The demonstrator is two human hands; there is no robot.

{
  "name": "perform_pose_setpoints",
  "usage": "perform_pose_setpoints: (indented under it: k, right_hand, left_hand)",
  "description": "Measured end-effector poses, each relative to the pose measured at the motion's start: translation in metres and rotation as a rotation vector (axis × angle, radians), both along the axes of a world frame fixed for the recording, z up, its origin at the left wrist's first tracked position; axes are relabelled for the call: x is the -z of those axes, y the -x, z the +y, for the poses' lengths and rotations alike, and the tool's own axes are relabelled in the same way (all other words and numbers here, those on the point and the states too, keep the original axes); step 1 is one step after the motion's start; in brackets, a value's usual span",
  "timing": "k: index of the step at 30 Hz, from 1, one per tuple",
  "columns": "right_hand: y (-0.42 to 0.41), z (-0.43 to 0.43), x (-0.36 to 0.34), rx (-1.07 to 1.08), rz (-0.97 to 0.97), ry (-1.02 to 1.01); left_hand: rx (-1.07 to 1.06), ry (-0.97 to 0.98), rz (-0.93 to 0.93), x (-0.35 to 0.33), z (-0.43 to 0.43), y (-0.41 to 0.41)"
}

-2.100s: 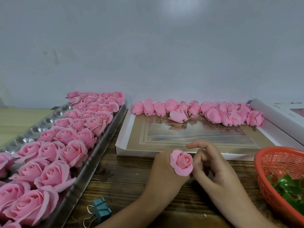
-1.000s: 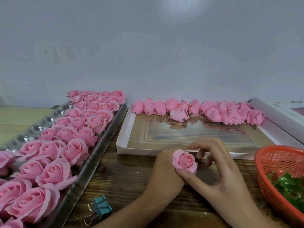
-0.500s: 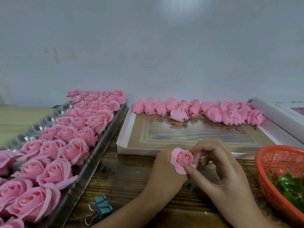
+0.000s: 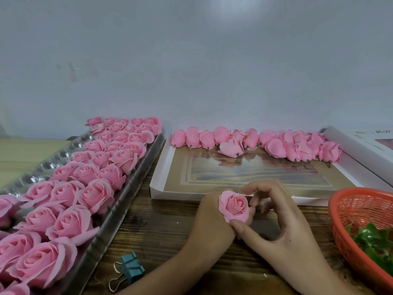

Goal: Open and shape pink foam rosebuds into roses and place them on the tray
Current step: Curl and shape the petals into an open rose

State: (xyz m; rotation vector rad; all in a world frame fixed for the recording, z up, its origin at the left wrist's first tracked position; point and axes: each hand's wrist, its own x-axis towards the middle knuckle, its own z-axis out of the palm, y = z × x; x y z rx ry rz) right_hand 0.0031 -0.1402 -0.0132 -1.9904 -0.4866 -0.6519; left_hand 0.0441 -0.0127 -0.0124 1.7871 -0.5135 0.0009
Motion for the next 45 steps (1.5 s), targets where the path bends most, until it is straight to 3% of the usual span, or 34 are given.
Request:
perform_pose_setpoints:
  k: [3,11,27,32,36,45]
  right_hand:
    - [0.002,0.000,-0.003,0.002,-0.070,0.057]
    - [-0.001,-0.001,-0.002,-0.056,-0.009,0.094]
    - [0.000,0.002,-0.002,-0.047,-0.033,0.123]
    - [0.002,0.000,-0.001,-0.031,0.005,-0.030]
    - [-0.005,-0.003,0.004,-0.053,0.162,-0.220]
    - [-0.007,-0.003,0.002,-0.062,0.197,-0.142]
  left_hand:
    - [0.027,-0.038,-0.103,0.002,-0.003,0.003]
    - [0.060,-0.045,-0.178,0.003,-0.002,0.003]
    - [0.098,-0.037,-0.138,0.015,-0.004,-0.002]
    - [0.016,-0.056,-0.173,0.009,-0.003,-0.003]
    - [-0.052,-0.016,-0.219,0.005,0.002,0.001]
    - [-0.067,0.001,-0.212,0.006,0.003,0.003]
